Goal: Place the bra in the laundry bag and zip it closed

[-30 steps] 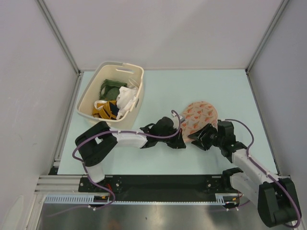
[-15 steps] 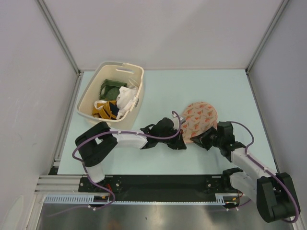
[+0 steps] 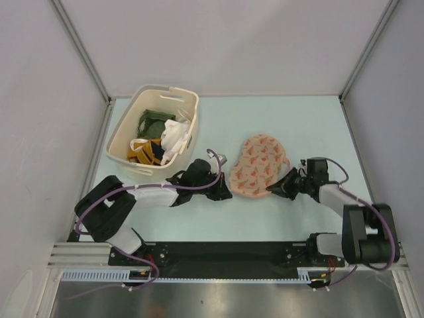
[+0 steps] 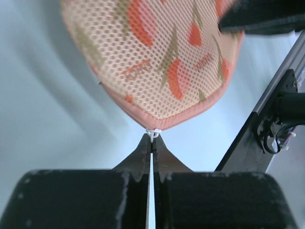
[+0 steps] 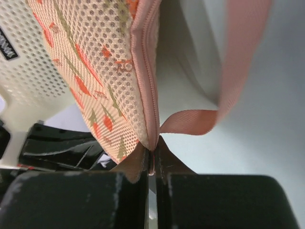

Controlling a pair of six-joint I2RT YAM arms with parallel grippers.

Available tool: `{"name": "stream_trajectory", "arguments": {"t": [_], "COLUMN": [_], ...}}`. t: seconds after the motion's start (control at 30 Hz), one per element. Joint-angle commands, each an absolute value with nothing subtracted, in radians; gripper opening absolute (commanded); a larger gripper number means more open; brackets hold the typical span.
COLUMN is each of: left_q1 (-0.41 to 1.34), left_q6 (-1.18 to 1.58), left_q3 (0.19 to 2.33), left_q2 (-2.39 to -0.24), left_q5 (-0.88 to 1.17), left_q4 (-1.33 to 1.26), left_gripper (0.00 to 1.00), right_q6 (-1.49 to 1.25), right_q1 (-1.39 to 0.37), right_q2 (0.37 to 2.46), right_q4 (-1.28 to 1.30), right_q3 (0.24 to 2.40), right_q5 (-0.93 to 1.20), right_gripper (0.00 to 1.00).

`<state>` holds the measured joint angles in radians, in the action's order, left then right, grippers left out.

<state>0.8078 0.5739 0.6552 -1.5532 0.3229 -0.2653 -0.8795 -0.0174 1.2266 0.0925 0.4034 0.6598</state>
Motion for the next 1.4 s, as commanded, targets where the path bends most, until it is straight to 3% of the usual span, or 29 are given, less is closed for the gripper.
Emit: {"name": "stream_trajectory", "arguments": {"t": [0.0, 0.03, 0.13, 0.17, 0.27, 0.37, 0.43, 0.53, 0.67, 0.73, 0.9, 1.0, 1.03, 1.37], "left_q1": [0.857, 0.877, 0.939, 0.946, 0.96, 0.962, 0.963, 0.973, 0.986, 0.989, 0.991, 0.989, 0.986, 0.836], "left_q6": [0.526, 0.532, 0.577, 0.606, 0.64, 0.646, 0.646, 0.644, 0.647, 0.647, 0.646, 0.626, 0.614, 0.529], "left_q3": [0.719, 0.744, 0.83, 0.847, 0.906, 0.948, 0.974, 0.996, 1.005, 1.005, 0.991, 0.976, 0.968, 0.856], "left_q2": [-1.548, -1.569, -1.646, -1.663, -1.732, -1.776, -1.795, -1.812, -1.81, -1.806, -1.796, -1.786, -1.772, -1.691], "left_q5": [0.333, 0.339, 0.37, 0.374, 0.365, 0.353, 0.359, 0.362, 0.362, 0.364, 0.364, 0.347, 0.339, 0.276], "left_q4": [-0.198, -0.201, -0.247, -0.277, -0.293, -0.29, -0.284, -0.281, -0.278, -0.278, -0.275, -0.252, -0.233, -0.112], "left_gripper": [0.0, 0.0, 0.0, 0.0, 0.0, 0.0, 0.0, 0.0, 0.0, 0.0, 0.0, 0.0, 0.0, 0.0], "right_q6": [-0.672, -0.666, -0.719, -0.754, -0.765, -0.801, -0.862, -0.937, -0.971, -0.989, -1.012, -0.997, -0.988, -0.838], "right_q1": [-0.055, -0.067, -0.086, -0.086, -0.084, -0.072, -0.066, -0.075, -0.089, -0.089, -0.089, -0.065, -0.055, 0.054], "right_q2": [1.435, 1.474, 1.52, 1.513, 1.431, 1.295, 1.188, 1.112, 1.12, 1.149, 1.25, 1.285, 1.295, 1.365], "right_q4": [0.047, 0.06, 0.054, 0.063, 0.133, 0.131, 0.088, 0.038, 0.014, -0.045, -0.127, -0.132, -0.127, -0.055], "right_q3": [0.613, 0.649, 0.693, 0.69, 0.643, 0.52, 0.427, 0.367, 0.37, 0.368, 0.374, 0.38, 0.383, 0.434], "right_q5": [0.66, 0.666, 0.676, 0.672, 0.618, 0.607, 0.615, 0.612, 0.577, 0.586, 0.603, 0.609, 0.611, 0.713], "right_gripper": [0.0, 0.0, 0.27, 0.43, 0.66, 0.77, 0.78, 0.75, 0.56, 0.54, 0.33, 0.14, 0.0, 0.0]}}
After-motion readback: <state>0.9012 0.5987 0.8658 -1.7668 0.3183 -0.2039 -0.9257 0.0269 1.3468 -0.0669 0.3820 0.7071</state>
